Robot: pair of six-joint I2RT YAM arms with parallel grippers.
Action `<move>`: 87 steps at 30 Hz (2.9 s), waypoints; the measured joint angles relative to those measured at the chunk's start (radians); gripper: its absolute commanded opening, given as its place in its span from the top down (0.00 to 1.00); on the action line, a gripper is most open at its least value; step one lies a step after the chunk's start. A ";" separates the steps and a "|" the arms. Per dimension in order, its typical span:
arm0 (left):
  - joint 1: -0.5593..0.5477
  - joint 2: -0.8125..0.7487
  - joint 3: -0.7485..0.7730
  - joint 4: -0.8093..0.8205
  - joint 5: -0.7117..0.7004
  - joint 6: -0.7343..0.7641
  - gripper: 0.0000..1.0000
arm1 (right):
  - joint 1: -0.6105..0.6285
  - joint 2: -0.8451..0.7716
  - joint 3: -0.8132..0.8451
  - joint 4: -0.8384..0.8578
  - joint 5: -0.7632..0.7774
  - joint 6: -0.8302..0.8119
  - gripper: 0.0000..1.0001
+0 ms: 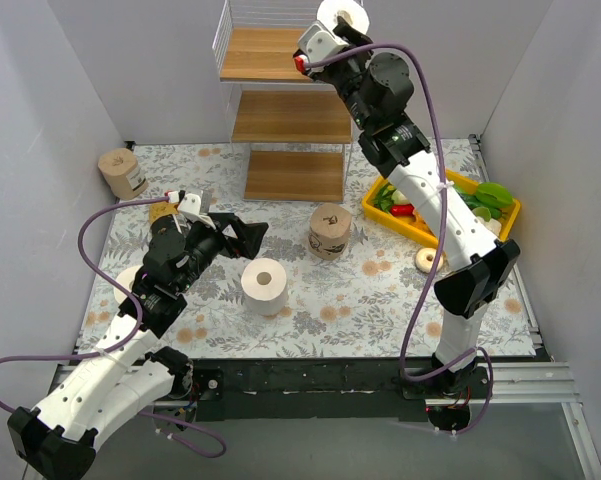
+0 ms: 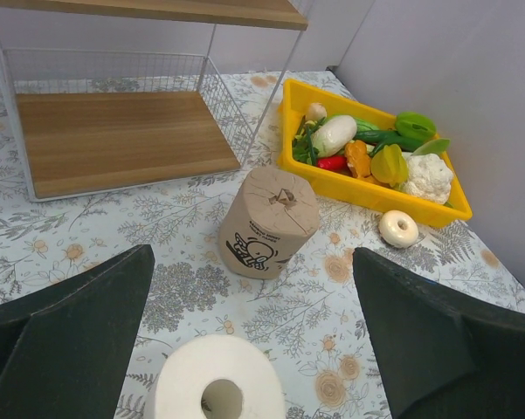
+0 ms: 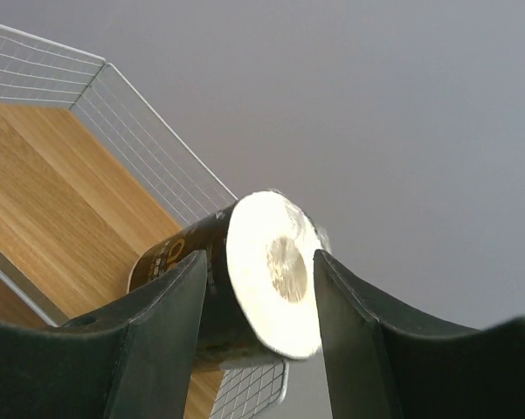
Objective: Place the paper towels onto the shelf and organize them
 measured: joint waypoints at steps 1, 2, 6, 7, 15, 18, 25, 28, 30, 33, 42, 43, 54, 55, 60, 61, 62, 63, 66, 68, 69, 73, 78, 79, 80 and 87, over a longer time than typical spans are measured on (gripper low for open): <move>0.000 0.000 0.000 0.000 0.000 0.000 0.02 | -0.008 0.000 0.003 0.000 -0.013 0.008 0.40; 0.000 0.000 0.000 0.000 0.000 0.000 0.02 | -0.014 0.003 0.007 0.000 -0.026 0.016 0.39; 0.000 0.000 0.000 0.000 0.000 0.000 0.02 | -0.035 0.018 0.032 0.005 -0.075 0.049 0.36; 0.000 0.000 0.000 0.000 0.000 0.000 0.02 | -0.037 0.023 0.038 0.007 -0.082 0.053 0.36; 0.000 0.000 0.000 0.000 -0.001 0.001 0.02 | -0.036 0.049 0.072 0.021 -0.130 0.129 0.34; 0.000 0.000 0.000 0.000 -0.001 0.002 0.02 | -0.032 0.027 0.051 0.011 -0.118 0.191 0.37; 0.000 0.002 0.000 -0.005 -0.053 0.003 0.02 | -0.003 -0.274 -0.287 -0.091 0.038 0.460 0.41; 0.000 0.002 0.000 -0.018 -0.086 0.001 0.02 | 0.010 -0.439 -0.416 -0.174 0.138 0.592 0.41; 0.000 0.001 0.000 -0.022 -0.106 0.000 0.02 | 0.009 -0.570 -0.541 -0.208 0.183 0.685 0.41; 0.000 0.001 0.000 -0.025 -0.134 0.000 0.02 | 0.007 -0.750 -0.750 -0.263 0.204 0.815 0.41; -0.001 0.069 0.008 -0.072 -0.304 -0.089 0.02 | 0.007 -0.890 -1.101 -0.518 0.120 1.097 0.24; -0.001 0.087 0.016 -0.096 -0.341 -0.117 0.02 | 0.008 -0.896 -1.123 -0.532 0.110 1.111 0.21; 0.165 0.260 0.125 -0.422 -0.518 -0.554 0.02 | 0.008 -1.128 -1.251 -0.574 0.077 1.153 0.15; 0.208 0.261 0.125 -0.427 -0.500 -0.582 0.02 | 0.008 -1.146 -1.260 -0.569 0.076 1.152 0.15; 0.364 0.316 0.154 -0.440 -0.464 -0.614 0.02 | 0.008 -1.212 -1.297 -0.560 0.039 1.155 0.15; 0.377 0.340 0.170 -0.442 -0.465 -0.610 0.02 | 0.008 -1.219 -1.298 -0.560 0.028 1.156 0.15; 0.397 0.366 0.189 -0.446 -0.463 -0.602 0.02 | 0.008 -1.224 -1.299 -0.556 0.018 1.157 0.15; 0.408 0.387 0.203 -0.444 -0.460 -0.592 0.02 | 0.008 -1.227 -1.299 -0.556 0.010 1.157 0.15; 0.470 0.473 0.248 -0.434 -0.428 -0.540 0.04 | 0.008 -1.240 -1.309 -0.549 -0.010 1.159 0.16; 0.508 0.528 0.265 -0.426 -0.395 -0.494 0.17 | 0.008 -1.242 -1.312 -0.549 -0.021 1.159 0.16; 0.527 0.555 0.274 -0.422 -0.375 -0.469 0.19 | 0.008 -1.242 -1.312 -0.546 -0.027 1.160 0.16; 0.583 0.634 0.295 -0.419 -0.300 -0.361 0.23 | 0.008 -1.238 -1.312 -0.528 -0.054 1.159 0.16; 0.589 0.626 0.295 -0.419 -0.289 -0.277 0.26 | 0.008 -1.222 -1.312 -0.518 -0.075 1.159 0.16; 0.589 0.623 0.295 -0.419 -0.290 -0.264 0.27 | 0.008 -1.221 -1.312 -0.518 -0.079 1.159 0.16; 0.589 0.622 0.295 -0.419 -0.290 -0.251 0.31 | 0.008 -1.220 -1.312 -0.517 -0.082 1.159 0.16; 0.589 0.642 0.295 -0.426 -0.310 -0.200 0.53 | 0.008 -1.219 -1.315 -0.503 -0.097 1.159 0.18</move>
